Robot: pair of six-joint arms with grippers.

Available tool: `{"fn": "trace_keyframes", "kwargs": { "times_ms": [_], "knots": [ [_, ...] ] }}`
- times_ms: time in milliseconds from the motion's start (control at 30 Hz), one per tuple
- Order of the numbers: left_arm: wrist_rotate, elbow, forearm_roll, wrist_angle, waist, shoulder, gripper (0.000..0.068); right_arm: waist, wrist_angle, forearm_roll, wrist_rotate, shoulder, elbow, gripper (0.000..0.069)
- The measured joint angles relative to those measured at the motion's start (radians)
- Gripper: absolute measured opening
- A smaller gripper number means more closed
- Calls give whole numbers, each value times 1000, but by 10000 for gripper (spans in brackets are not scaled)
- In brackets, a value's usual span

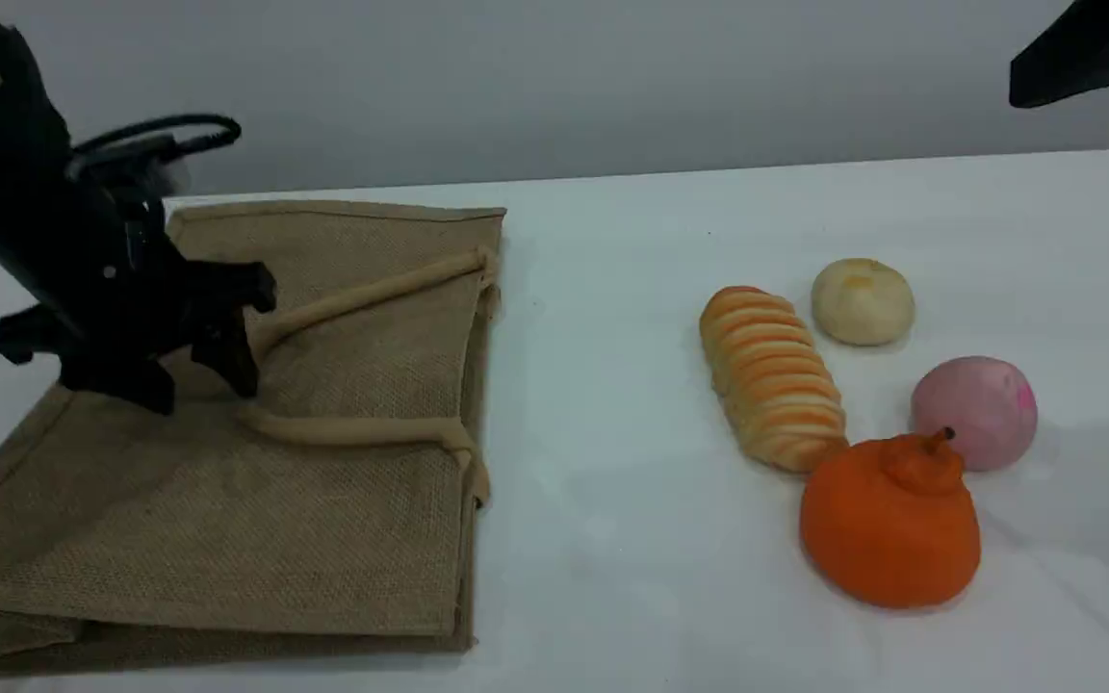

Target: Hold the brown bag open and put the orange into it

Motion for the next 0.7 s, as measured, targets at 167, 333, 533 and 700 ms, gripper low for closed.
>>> {"fn": "trace_keyframes", "kwargs": {
  "times_ms": [167, 333, 533, 700],
  "knots": [
    [-1, 0, -15, -24, 0, 24, 463, 0, 7, 2, 0, 0, 0, 475],
    [-37, -1, -20, -17, 0, 31, 463, 0, 8, 2, -3, 0, 0, 475],
    [-98, 0, -20, -33, 0, 31, 463, 0, 10, 2, -10, 0, 0, 475],
    [-108, 0, -20, -75, 0, 31, 452, 0, 22, 2, -19, 0, 0, 475]
  ]
}}
